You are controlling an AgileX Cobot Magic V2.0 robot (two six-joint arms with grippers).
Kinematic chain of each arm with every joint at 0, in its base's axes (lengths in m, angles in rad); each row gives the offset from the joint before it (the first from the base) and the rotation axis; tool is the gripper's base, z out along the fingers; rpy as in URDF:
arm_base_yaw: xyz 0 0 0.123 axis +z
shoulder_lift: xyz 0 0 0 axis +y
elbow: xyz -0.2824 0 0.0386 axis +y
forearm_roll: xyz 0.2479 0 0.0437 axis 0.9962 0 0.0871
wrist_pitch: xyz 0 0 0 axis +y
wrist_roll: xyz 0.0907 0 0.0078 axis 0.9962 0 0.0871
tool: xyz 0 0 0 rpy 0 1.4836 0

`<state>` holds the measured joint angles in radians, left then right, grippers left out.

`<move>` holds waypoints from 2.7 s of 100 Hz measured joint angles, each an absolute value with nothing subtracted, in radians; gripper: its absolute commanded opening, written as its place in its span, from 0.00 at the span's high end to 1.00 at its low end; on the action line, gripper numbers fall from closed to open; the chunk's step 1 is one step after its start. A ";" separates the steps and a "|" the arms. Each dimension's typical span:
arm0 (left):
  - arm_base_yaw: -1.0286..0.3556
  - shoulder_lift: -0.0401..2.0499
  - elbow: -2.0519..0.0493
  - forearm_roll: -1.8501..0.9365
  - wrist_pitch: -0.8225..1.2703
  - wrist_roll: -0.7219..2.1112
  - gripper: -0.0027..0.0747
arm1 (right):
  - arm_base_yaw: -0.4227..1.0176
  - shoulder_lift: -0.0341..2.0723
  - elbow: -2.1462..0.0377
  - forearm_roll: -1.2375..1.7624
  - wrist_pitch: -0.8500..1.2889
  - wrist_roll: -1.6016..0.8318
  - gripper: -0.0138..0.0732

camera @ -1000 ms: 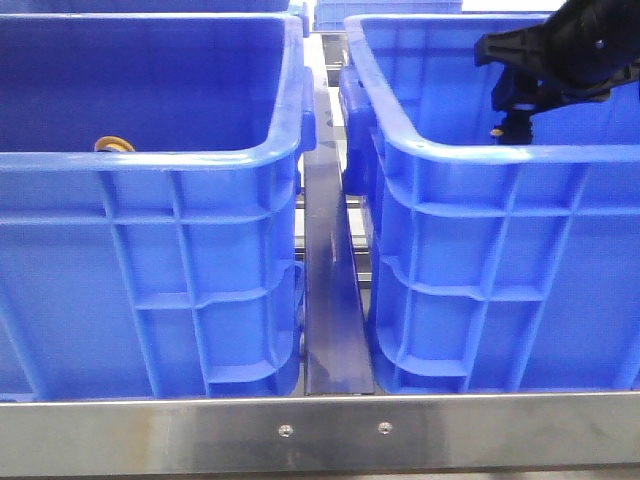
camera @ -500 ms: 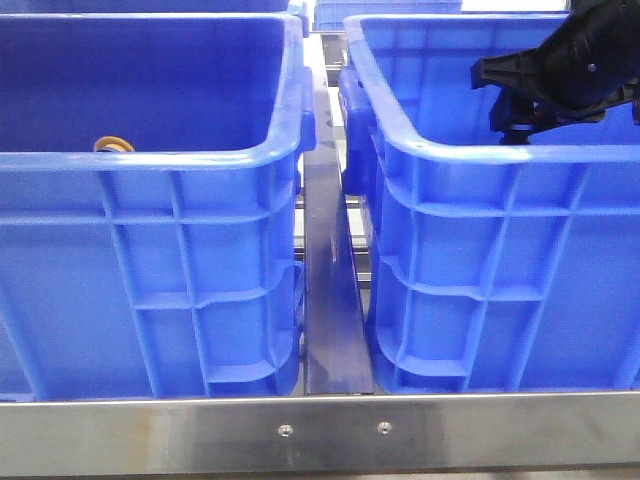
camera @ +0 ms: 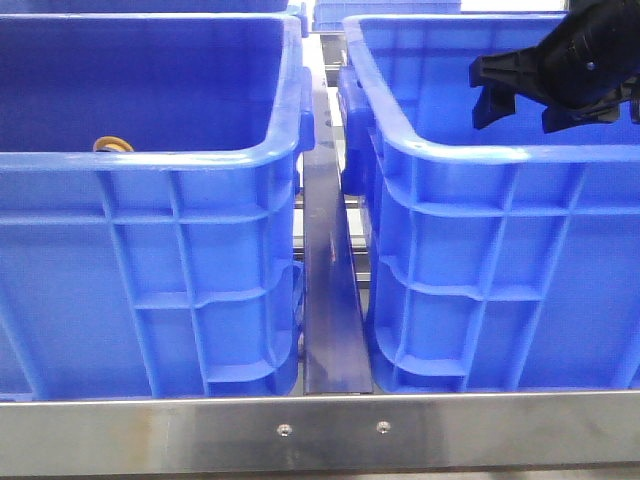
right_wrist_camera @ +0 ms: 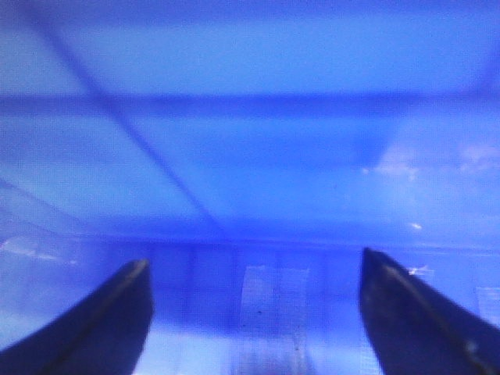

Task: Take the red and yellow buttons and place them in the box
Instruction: 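Lower the red button into the bin and open the right gripper, then reach the left gripper into the button bin and grasp a yellow-capped button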

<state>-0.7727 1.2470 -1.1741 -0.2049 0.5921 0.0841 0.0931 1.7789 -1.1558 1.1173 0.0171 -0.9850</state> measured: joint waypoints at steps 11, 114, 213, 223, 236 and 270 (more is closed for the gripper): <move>-0.773 1.247 -1.174 -0.205 0.592 0.084 0.30 | 0.093 1.777 -1.156 1.117 0.030 -0.985 0.16; -0.523 1.247 -1.174 -0.205 0.745 0.032 0.30 | 0.093 1.089 -0.725 1.113 0.099 -0.985 0.20; -0.218 1.590 -1.365 -0.135 1.000 -0.021 0.30 | 0.093 0.910 -0.650 1.112 0.126 -0.985 0.20; -0.218 1.640 -1.401 -0.133 1.011 -0.021 0.30 | 0.093 0.910 -0.650 1.112 0.126 -0.985 0.20; -0.218 1.703 -1.440 -0.133 1.020 -0.021 0.30 | 0.093 0.910 -0.650 1.112 0.126 -0.985 0.20; -0.218 1.809 -1.466 -0.131 0.983 -0.021 0.30 | 0.093 0.910 -0.650 1.111 0.126 -0.985 0.20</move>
